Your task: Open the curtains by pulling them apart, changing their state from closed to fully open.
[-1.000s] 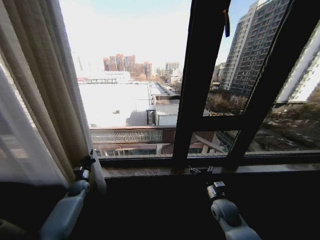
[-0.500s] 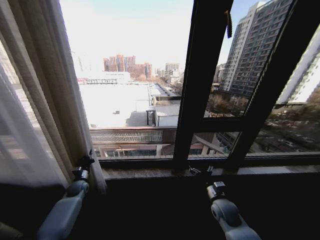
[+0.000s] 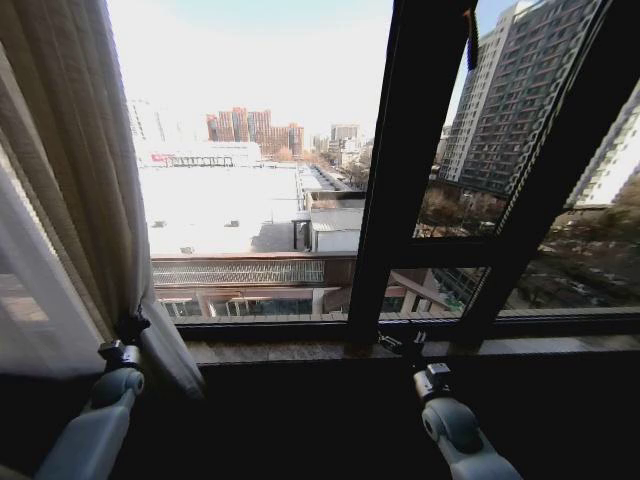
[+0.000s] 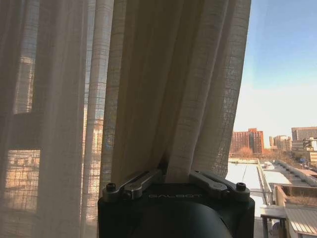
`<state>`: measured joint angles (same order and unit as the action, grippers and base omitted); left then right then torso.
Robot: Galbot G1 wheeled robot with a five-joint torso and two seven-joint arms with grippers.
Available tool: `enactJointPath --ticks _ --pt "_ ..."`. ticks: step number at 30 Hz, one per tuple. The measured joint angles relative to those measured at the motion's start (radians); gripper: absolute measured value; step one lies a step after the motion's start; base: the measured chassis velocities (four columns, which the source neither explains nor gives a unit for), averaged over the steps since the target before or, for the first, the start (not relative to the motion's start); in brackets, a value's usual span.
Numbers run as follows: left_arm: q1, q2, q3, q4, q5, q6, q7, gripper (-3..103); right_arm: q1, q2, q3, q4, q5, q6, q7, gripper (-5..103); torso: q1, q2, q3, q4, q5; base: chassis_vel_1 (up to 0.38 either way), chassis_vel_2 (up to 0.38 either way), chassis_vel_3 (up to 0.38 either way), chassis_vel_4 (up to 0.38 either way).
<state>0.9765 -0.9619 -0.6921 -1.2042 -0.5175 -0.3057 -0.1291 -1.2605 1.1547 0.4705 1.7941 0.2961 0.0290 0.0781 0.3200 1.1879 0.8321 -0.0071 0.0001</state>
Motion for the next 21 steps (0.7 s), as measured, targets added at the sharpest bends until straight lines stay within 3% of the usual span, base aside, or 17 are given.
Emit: enactJointPath --ticks 3,4,7,14,21 --pt "-0.014 0.026 -0.001 0.058 -0.002 -0.015 -0.004 0 0.0 0.0 0.0 0.0 0.0 0.0 0.0 100 0.0 0.0 0.0 -0.0003 -0.0001 0.0 0.0 0.0 0.0" --pt "-0.035 0.056 -0.003 0.126 -0.012 -0.03 -0.005 0 0.0 0.0 0.0 0.0 0.0 0.0 0.0 100 0.0 0.0 0.0 -0.001 0.0001 0.0 0.0 0.0 0.0" --pt "-0.075 0.102 0.001 0.231 -0.041 -0.038 -0.007 0 0.0 0.0 0.0 0.0 0.0 0.0 0.0 100 0.001 0.0 0.0 -0.0003 0.0001 0.0 0.0 0.0 0.0" --pt "-0.108 0.14 -0.006 0.271 -0.085 0.002 -0.042 0 0.0 0.0 0.0 0.0 0.0 0.0 0.0 100 0.0 0.0 0.0 -0.0003 -0.0005 0.0 0.0 0.0 0.0" --pt "-0.086 0.122 -0.007 0.221 -0.028 0.006 -0.072 0 0.0 0.0 0.0 0.0 0.0 0.0 0.0 100 0.001 0.0 0.0 -0.0002 -0.0004 0.0 0.0 0.0 0.0"
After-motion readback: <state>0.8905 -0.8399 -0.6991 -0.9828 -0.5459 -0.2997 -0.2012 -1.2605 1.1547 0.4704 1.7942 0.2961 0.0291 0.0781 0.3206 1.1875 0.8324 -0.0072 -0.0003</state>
